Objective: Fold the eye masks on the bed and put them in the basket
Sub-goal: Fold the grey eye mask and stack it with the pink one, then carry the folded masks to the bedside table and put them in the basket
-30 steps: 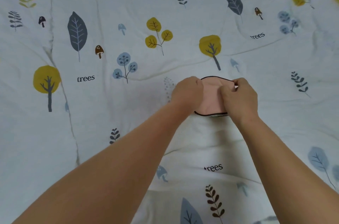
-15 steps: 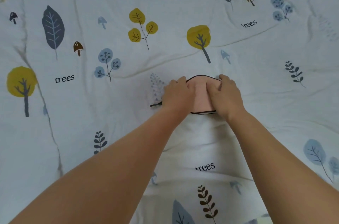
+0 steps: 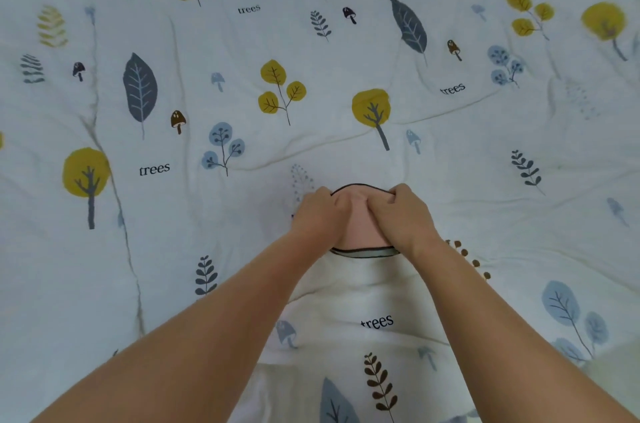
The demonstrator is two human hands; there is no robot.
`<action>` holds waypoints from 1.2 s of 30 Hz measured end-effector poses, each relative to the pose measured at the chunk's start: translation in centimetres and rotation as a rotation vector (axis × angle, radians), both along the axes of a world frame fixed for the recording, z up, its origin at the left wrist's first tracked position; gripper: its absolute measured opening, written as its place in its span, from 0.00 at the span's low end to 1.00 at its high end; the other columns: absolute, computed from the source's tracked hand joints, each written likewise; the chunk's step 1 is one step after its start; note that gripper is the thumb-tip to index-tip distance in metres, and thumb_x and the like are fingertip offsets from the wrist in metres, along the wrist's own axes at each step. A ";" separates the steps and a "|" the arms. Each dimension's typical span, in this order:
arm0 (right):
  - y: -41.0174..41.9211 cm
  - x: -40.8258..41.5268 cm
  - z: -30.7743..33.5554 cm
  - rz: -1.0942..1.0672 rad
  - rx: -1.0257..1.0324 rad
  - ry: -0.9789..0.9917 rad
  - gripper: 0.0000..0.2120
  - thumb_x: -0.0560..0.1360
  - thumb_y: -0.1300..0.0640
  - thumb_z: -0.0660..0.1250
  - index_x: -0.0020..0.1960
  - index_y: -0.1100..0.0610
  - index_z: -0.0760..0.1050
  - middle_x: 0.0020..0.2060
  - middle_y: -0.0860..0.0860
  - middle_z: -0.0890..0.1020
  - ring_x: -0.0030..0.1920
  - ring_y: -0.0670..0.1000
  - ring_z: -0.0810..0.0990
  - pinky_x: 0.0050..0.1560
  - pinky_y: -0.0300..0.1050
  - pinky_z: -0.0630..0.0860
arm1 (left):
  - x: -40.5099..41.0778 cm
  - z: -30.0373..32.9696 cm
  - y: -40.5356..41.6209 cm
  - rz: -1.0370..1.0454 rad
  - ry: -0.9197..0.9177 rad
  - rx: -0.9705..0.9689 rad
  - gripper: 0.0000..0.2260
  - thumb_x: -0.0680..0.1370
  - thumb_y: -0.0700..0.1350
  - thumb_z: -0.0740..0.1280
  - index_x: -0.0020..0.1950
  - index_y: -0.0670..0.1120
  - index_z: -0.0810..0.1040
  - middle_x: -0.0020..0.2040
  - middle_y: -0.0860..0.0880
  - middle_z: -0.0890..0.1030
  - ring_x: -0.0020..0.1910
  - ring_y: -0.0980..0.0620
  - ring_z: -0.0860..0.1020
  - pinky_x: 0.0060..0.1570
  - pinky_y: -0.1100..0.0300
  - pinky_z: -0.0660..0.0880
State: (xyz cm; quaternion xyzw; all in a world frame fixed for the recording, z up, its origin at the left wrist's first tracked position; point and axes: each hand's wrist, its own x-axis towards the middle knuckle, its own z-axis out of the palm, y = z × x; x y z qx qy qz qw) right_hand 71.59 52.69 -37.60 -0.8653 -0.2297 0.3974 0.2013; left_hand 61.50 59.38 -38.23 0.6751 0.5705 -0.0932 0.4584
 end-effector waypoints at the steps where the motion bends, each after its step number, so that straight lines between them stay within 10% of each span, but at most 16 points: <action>1: 0.1 -0.4 0.9 0.009 0.004 0.005 0.13 0.75 0.49 0.59 0.52 0.58 0.68 0.43 0.51 0.73 0.46 0.54 0.72 0.46 0.45 0.66 | -0.5 0.8 0.1 0.004 -0.004 0.012 0.19 0.79 0.51 0.53 0.59 0.39 0.72 0.60 0.38 0.76 0.58 0.40 0.74 0.58 0.51 0.70; 16: 1.6 -7.3 18.5 0.284 0.175 -0.098 0.10 0.76 0.52 0.57 0.53 0.57 0.68 0.41 0.52 0.73 0.43 0.54 0.72 0.37 0.44 0.65 | -9.6 17.8 1.1 0.054 -0.133 0.201 0.14 0.80 0.49 0.54 0.56 0.44 0.74 0.51 0.46 0.75 0.47 0.48 0.72 0.38 0.59 0.68; 21: 1.5 -11.5 24.0 0.400 0.233 -0.134 0.13 0.76 0.52 0.57 0.56 0.58 0.69 0.43 0.52 0.74 0.44 0.55 0.72 0.40 0.44 0.66 | -14.6 23.8 -0.2 0.132 -0.187 0.250 0.17 0.80 0.49 0.55 0.62 0.41 0.72 0.61 0.42 0.77 0.58 0.45 0.74 0.53 0.56 0.69; 36: 1.0 -27.9 33.9 0.754 0.292 -0.135 0.16 0.76 0.51 0.55 0.60 0.59 0.68 0.55 0.58 0.78 0.48 0.56 0.74 0.44 0.46 0.68 | -31.9 33.8 -4.7 0.400 -0.111 0.375 0.16 0.80 0.48 0.55 0.59 0.40 0.74 0.59 0.40 0.78 0.58 0.43 0.75 0.54 0.55 0.70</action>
